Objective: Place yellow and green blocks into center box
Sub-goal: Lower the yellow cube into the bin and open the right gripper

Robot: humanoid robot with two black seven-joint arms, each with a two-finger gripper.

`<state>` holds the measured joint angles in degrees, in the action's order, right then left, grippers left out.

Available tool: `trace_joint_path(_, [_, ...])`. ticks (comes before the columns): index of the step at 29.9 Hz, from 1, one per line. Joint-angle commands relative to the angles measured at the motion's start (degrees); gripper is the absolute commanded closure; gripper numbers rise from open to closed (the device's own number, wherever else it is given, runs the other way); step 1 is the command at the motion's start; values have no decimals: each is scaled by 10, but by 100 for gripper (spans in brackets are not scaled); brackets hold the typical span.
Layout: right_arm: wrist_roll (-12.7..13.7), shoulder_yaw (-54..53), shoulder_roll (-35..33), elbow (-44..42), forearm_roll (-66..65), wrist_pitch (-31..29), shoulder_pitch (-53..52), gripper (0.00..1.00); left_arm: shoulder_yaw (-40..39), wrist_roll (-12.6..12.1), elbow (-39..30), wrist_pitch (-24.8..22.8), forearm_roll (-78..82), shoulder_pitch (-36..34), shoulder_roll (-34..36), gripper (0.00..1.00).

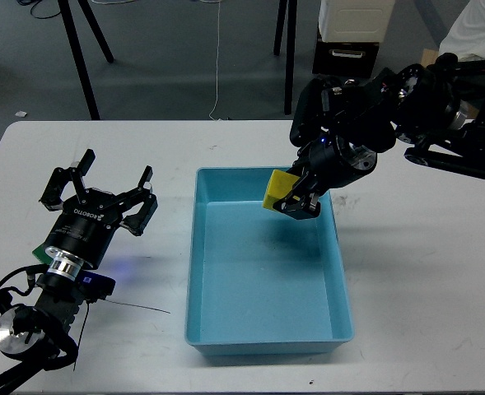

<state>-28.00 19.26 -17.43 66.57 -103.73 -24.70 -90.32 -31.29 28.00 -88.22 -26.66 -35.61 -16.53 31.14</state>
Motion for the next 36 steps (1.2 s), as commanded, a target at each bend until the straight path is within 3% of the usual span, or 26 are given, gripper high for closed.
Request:
trace_joint_path(1, [0, 20, 34, -3, -1, 0, 6, 90, 0, 0, 5, -1, 1, 0, 0, 0])
trace_joint_path(10, [0, 42, 85, -30, 0, 0, 35, 86, 0, 0, 9, 1, 4, -4, 0, 0])
trace_joint_path(12, [0, 42, 92, -40, 1, 0, 42, 75, 1, 0, 16, 0, 4, -5, 0, 0])
trace_joint_path(14, [0, 41, 98, -45, 4, 0, 50, 54, 0, 0, 18, 1, 4, -6, 0, 0])
trace_joint_path(17, [0, 43, 98, -47, 12, 0, 53, 38, 2, 0, 19, 1, 4, -6, 0, 0])
trace_joint_path(19, [0, 43, 96, -48, 12, 0, 53, 17, 4, 0, 20, 3, 4, -7, 1, 0])
trace_joint_path(21, [0, 46, 93, -49, 13, -2, 52, 9, 6, 0, 22, 9, 15, -8, 2, 0])
trace_joint_path(26, [0, 54, 85, -50, 14, -4, 46, 4, -8, 0, 23, 21, 180, -8, 5, 0])
trace_joint_path(31, [0, 53, 78, -50, 15, -1, 46, 4, -33, 0, 26, 95, 225, -13, 14, 0])
trace_joint_path(36, [0, 25, 43, -52, 53, 4, 37, 3, -26, 0, 46, 115, 260, -52, 99, 0])
